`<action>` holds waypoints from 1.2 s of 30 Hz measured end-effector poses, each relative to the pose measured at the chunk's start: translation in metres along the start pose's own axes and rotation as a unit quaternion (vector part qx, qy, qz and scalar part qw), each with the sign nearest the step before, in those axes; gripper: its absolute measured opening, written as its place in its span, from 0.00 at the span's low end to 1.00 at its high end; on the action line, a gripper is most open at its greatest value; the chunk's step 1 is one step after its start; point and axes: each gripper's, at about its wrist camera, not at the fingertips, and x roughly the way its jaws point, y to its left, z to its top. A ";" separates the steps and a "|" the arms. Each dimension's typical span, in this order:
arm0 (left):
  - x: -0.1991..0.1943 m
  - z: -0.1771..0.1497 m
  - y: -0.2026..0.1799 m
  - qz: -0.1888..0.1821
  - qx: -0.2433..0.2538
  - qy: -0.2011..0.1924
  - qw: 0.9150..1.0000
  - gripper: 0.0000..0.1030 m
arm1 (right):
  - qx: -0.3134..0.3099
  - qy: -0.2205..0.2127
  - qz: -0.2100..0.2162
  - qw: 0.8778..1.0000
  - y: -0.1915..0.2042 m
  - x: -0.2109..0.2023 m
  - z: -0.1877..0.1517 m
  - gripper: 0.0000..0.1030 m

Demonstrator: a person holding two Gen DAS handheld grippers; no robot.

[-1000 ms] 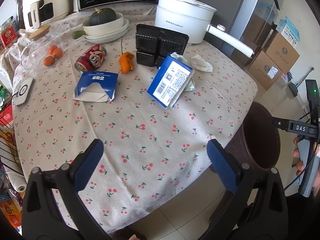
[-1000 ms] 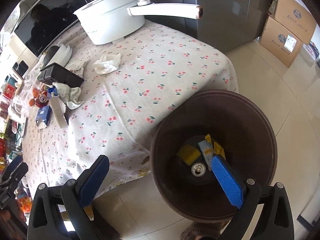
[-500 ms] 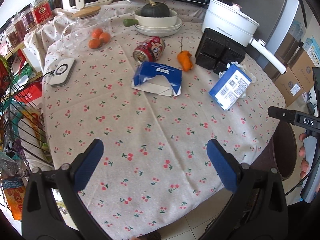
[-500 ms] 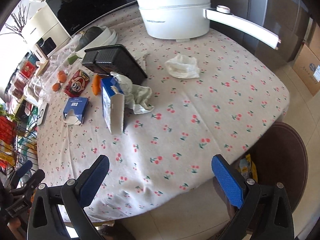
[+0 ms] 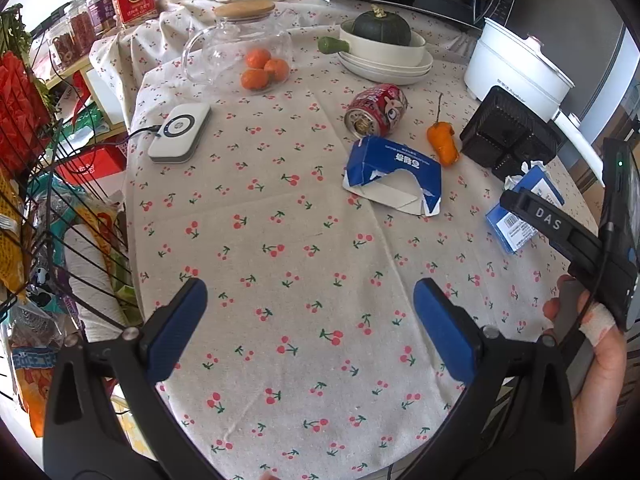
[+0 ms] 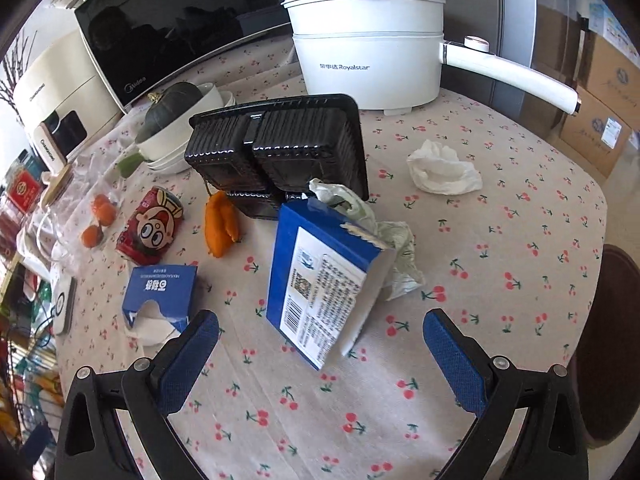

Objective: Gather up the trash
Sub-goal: 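Reach the right tool to the blue-and-white carton and grasp it, then lift the carton with the right tool while the left tool approaches the blue tissue box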

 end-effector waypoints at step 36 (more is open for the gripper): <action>0.067 0.048 -0.063 -0.061 -0.079 0.012 0.995 0.92 | 0.035 0.063 0.146 0.987 -0.125 -0.048 0.044 0.19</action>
